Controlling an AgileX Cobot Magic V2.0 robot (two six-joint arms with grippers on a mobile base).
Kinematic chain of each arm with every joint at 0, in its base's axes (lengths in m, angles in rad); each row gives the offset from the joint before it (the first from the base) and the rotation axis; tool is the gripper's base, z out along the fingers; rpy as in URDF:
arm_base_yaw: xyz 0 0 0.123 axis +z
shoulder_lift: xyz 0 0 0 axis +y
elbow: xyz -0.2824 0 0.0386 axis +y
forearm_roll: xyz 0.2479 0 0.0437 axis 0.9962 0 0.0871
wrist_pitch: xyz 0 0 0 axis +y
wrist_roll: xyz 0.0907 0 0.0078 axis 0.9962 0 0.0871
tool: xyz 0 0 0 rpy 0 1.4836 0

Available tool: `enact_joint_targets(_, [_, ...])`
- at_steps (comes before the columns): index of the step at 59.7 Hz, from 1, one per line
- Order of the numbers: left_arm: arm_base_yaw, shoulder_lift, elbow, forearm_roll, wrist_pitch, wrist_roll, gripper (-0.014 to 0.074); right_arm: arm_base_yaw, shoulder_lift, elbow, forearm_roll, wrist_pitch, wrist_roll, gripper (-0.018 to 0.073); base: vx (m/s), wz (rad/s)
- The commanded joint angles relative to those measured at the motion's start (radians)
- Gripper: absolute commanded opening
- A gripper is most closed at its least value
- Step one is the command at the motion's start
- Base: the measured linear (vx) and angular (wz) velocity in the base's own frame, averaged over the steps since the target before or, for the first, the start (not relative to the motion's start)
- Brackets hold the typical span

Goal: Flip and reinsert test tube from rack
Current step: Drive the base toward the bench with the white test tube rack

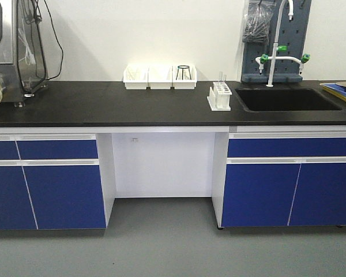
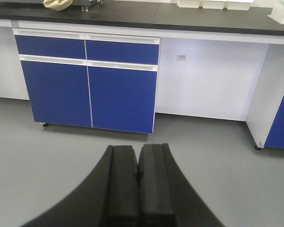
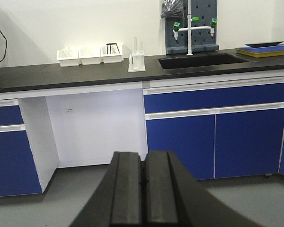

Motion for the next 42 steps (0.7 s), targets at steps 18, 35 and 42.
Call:
enact_joint_targets(18, [-0.001,-0.003,0.002,-0.004,-0.080,0.000,-0.0006,0.000,-0.011,0.000,-0.005,-0.084,-0.007,-0.0009,0.00,0.00])
enact_joint_targets(35, [-0.001,-0.003,0.002,-0.004,-0.080,0.000,-0.0006,0.000,-0.011,0.000,-0.005,-0.084,-0.007,-0.0009,0.00,0.00])
enact_joint_targets(42, [-0.001,-0.003,0.002,-0.004,-0.080,0.000,-0.0006,0.000,-0.011,0.000,-0.005,-0.084,-0.007,-0.0009,0.00,0.00])
